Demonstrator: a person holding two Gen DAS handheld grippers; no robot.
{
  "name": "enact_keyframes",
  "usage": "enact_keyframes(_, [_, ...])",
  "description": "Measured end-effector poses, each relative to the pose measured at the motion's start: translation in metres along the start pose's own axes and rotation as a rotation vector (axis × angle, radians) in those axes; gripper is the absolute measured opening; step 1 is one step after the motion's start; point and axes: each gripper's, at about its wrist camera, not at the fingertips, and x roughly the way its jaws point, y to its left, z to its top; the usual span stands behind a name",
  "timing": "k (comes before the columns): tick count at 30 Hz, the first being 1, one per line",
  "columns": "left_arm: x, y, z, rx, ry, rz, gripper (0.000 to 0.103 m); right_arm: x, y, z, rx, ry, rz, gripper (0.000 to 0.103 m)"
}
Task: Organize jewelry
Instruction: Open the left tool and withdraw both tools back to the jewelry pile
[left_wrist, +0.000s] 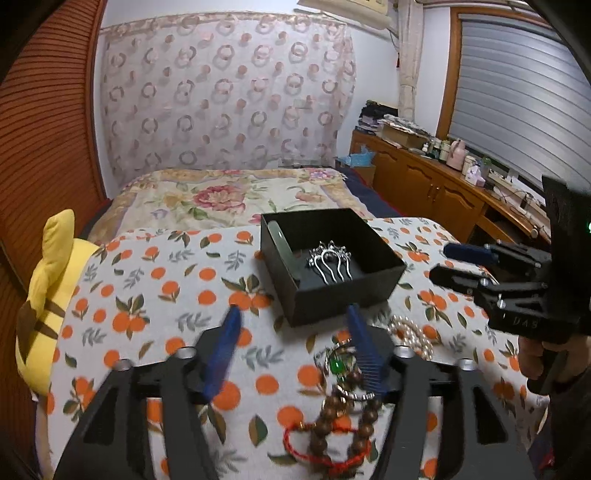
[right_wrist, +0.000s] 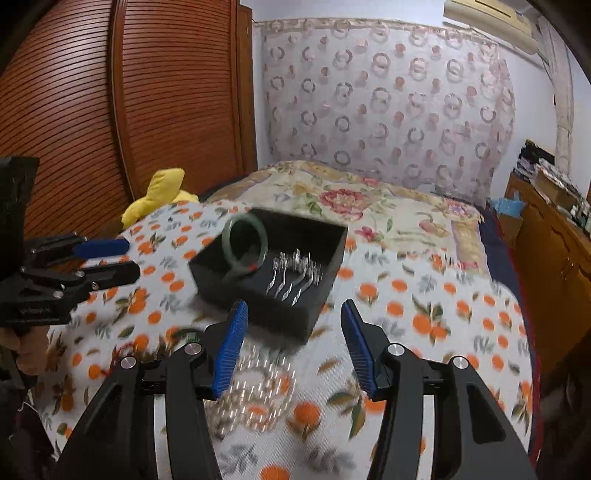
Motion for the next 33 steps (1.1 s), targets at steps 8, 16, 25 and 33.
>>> enact_keyframes(8, [-0.005, -0.010, -0.021, 0.026, 0.012, 0.028, 0.090, -0.010, 0.004, -0.041, 0.057, 0.054, -0.002, 0.055])
enact_keyframes(16, [0.005, -0.021, -0.032, 0.033, 0.076, -0.002, 0.091, -0.024, 0.010, -0.066, 0.080, 0.064, 0.007, 0.058])
enact_keyframes(25, [0.034, -0.037, -0.032, 0.056, 0.163, -0.045, 0.091, -0.035, 0.016, -0.086, 0.078, 0.065, 0.007, 0.065])
enact_keyframes(33, [0.060, -0.047, -0.029, 0.067, 0.221, -0.057, 0.091, -0.036, 0.012, -0.097, 0.101, 0.071, 0.015, 0.065])
